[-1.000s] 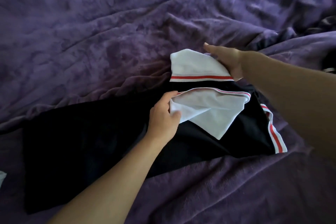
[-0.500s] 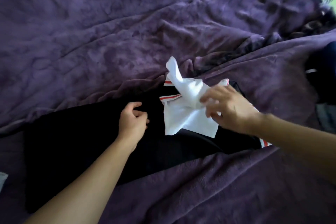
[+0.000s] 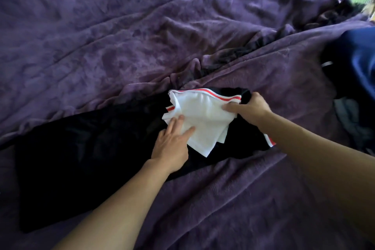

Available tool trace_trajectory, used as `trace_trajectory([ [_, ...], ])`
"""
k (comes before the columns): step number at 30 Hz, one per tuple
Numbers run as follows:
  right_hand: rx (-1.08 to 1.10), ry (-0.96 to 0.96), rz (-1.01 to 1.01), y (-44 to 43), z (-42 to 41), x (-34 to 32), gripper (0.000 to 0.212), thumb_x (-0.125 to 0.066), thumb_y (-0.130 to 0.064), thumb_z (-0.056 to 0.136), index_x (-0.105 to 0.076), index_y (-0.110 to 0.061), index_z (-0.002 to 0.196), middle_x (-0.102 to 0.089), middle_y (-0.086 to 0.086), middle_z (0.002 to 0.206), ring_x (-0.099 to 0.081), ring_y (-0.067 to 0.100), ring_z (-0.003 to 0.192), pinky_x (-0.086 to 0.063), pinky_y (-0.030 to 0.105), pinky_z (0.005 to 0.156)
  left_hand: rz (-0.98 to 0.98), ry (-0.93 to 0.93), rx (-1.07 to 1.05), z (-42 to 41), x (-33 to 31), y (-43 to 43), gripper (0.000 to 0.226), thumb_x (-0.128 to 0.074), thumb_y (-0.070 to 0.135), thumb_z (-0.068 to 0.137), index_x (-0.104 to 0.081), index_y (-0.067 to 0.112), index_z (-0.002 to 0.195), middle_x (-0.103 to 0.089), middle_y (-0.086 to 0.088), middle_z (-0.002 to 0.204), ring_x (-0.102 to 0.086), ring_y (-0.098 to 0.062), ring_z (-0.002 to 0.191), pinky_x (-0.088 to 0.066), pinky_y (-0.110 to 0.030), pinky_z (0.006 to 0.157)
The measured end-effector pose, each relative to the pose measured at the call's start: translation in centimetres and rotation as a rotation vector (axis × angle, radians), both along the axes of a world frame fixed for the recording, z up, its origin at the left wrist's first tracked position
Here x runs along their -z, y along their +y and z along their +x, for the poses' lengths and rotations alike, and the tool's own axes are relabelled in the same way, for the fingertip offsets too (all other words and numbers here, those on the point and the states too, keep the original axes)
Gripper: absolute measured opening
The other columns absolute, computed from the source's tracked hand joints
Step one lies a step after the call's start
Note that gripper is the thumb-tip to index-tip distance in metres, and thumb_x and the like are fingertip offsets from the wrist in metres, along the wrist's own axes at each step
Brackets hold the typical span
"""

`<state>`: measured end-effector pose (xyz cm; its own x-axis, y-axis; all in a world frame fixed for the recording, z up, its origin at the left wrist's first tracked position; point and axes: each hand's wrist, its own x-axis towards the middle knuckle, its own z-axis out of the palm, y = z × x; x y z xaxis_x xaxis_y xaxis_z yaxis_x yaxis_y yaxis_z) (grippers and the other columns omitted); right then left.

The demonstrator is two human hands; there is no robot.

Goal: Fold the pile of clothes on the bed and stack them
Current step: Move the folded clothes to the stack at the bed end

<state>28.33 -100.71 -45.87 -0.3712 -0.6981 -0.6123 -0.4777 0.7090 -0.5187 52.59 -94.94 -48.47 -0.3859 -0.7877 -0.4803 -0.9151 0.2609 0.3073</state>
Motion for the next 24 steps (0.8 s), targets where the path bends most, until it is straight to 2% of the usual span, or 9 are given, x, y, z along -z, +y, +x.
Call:
trace_trajectory([
  [2,0.062,-0.081,-0.037,-0.2,0.7,-0.5,0.052,-0.089,-0.036,0.057,-0.069,-0.013,0.099,-0.072,0.007,0.099,-0.068,0.025,0.087,-0.057,0.044,0.085,-0.002,0.118,-0.06,0.4,-0.3,-0.1,0.054,-0.045,0.014,0.092,-0.041,0.033,0.142,-0.012,-0.003,0.158,-0.013,-0.023,0.145,-0.03,-0.039,0.108],
  [4,0.042,-0.072,-0.126,-0.4,1.0,-2.1,0.041,-0.087,-0.026,0.061,-0.069,-0.013,0.095,-0.072,0.006,0.094,-0.069,0.025,0.085,-0.057,0.045,0.083,-0.053,0.254,-0.209,1.5,-1.4,0.0,0.043,-0.049,0.012,0.092,-0.055,0.024,0.132,-0.036,-0.004,0.147,-0.037,-0.026,0.13,-0.039,-0.039,0.101],
  [8,-0.213,0.133,-0.27,-0.5,4.7,-6.9,0.044,-0.077,-0.04,0.062,-0.061,-0.019,0.097,-0.068,0.0,0.093,-0.064,0.025,0.088,-0.054,0.04,0.078,-0.153,0.377,-0.572,5.9,-3.3,1.6,0.031,-0.055,0.01,0.09,-0.063,0.014,0.12,-0.054,-0.001,0.119,-0.054,-0.019,0.109,-0.046,-0.035,0.095],
  [12,-0.442,0.186,-0.308,-0.4,13.3,-8.3,0.046,-0.073,-0.046,0.07,-0.054,-0.016,0.1,-0.066,0.01,0.104,-0.061,0.032,0.099,-0.046,0.035,0.077,-0.191,0.362,-0.783,11.0,-4.3,4.1,0.027,-0.053,0.01,0.093,-0.064,0.014,0.117,-0.054,0.001,0.115,-0.058,-0.016,0.103,-0.047,-0.027,0.089],
  [14,-0.489,-0.005,-0.207,0.0,17.7,-7.4,0.053,-0.074,-0.043,0.075,-0.054,-0.016,0.117,-0.066,0.006,0.105,-0.063,0.028,0.101,-0.05,0.036,0.082,-0.212,0.351,-0.875,13.1,-4.6,5.4,0.025,-0.053,0.01,0.094,-0.064,0.013,0.116,-0.054,0.001,0.113,-0.058,-0.016,0.102,-0.048,-0.028,0.086],
  [16,-0.384,-0.396,0.013,1.2,21.3,-6.4,0.063,-0.076,-0.034,0.08,-0.047,-0.017,0.133,-0.065,0.002,0.102,-0.065,0.021,0.094,-0.056,0.035,0.073,-0.25,0.35,-0.946,14.7,-4.8,6.5,0.024,-0.052,0.009,0.094,-0.064,0.011,0.115,-0.056,-0.003,0.112,-0.059,-0.018,0.1,-0.049,-0.03,0.084],
  [19,-0.223,-0.675,0.12,2.3,23.3,-4.2,0.053,-0.071,-0.025,0.086,-0.048,-0.012,0.133,-0.066,0.006,0.103,-0.066,0.018,0.09,-0.056,0.029,0.062,-0.335,0.398,-1.008,15.5,-4.9,7.6,0.023,-0.05,0.011,0.095,-0.062,0.01,0.115,-0.054,-0.003,0.115,-0.058,-0.019,0.101,-0.048,-0.031,0.083],
  [21,-0.093,-0.601,-0.094,2.4,22.0,-3.4,0.027,-0.066,-0.015,0.089,-0.063,-0.007,0.114,-0.069,0.006,0.091,-0.068,0.015,0.078,-0.055,0.027,0.059,-0.4,0.417,-0.94,15.1,-4.8,8.3,0.024,-0.052,0.01,0.093,-0.063,0.011,0.115,-0.052,-0.002,0.115,-0.056,-0.019,0.102,-0.047,-0.03,0.086],
  [24,-0.111,-0.059,-0.344,1.7,17.1,-2.3,0.016,-0.069,-0.022,0.082,-0.07,-0.018,0.098,-0.073,0.003,0.092,-0.069,0.017,0.087,-0.054,0.034,0.079,-0.387,0.318,-0.636,13.4,-3.5,9.2,0.033,-0.057,0.015,0.091,-0.061,0.015,0.124,-0.051,-0.009,0.13,-0.051,-0.026,0.113,-0.044,-0.035,0.093],
])
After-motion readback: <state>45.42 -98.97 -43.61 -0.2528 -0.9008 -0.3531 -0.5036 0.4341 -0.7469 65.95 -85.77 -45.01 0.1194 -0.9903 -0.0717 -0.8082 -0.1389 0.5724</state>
